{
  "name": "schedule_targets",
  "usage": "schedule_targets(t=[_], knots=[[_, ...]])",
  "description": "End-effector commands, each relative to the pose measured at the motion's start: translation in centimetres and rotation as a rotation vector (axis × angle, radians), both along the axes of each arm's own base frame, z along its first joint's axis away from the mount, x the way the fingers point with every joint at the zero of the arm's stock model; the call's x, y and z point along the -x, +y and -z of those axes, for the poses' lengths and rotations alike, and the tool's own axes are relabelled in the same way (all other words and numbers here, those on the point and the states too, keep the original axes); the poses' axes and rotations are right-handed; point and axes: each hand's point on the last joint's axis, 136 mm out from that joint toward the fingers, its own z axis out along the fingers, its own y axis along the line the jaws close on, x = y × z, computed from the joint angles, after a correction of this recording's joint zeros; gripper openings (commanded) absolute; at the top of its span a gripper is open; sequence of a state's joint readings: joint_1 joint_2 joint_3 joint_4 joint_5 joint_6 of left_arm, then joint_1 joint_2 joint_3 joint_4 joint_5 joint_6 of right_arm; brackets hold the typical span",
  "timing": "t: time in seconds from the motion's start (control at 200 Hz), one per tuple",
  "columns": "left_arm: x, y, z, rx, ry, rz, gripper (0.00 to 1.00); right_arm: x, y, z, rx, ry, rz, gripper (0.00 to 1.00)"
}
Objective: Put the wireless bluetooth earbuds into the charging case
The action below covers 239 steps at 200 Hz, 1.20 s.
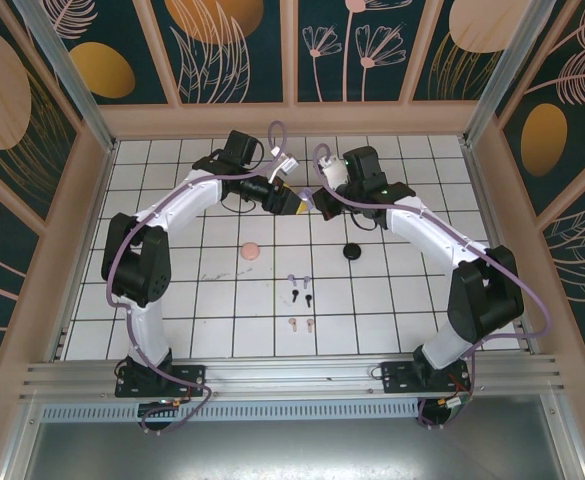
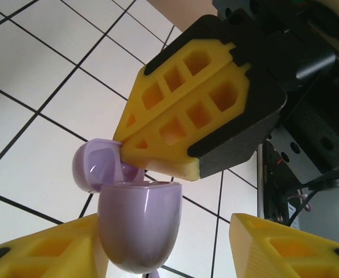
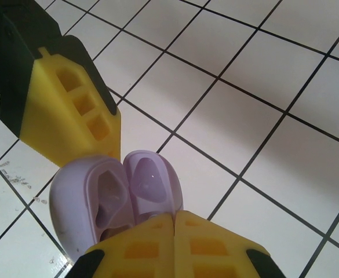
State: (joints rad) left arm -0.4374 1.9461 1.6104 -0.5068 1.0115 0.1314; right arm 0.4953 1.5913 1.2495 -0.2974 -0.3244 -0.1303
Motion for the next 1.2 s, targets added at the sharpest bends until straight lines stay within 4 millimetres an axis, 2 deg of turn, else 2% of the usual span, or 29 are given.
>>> schedule_targets(t=[0.0,0.17,0.34,0.746,0.781,0.976,1.191], knots=[[0.1,-0.2,-0.4,0.032,0.009,0.040,0.54,0.7,0.8,-2.6,-0.027,-0.045,-0.048,0.00],[0.1,-0.2,-0.7,0.042,0.004,0.043,0.46,0.8,0.9,-2.7,-0.029,-0.045,-0.053,0.00],[0.1,-0.3,-0.9,0.048,0.004,0.047,0.31,0.8,0.9,-2.7,-0.029,-0.046,-0.050,0.00],[0.5,-0.5,-1.1,0.073,0.020,0.066,0.10,0.5,1.2,-3.3,-0.042,-0.058,-0.045,0.00],[0.5,-0.4,-1.1,0.074,0.021,0.066,0.10,0.5,1.2,-3.4,-0.042,-0.060,-0.043,0.00],[0.4,-0.4,-0.9,0.066,0.020,0.063,0.32,0.4,1.2,-3.5,-0.020,-0.070,-0.049,0.00],[0.1,-0.6,-1.2,0.069,0.007,0.070,0.32,0.5,1.2,-2.7,0.029,-0.071,-0.059,0.00]])
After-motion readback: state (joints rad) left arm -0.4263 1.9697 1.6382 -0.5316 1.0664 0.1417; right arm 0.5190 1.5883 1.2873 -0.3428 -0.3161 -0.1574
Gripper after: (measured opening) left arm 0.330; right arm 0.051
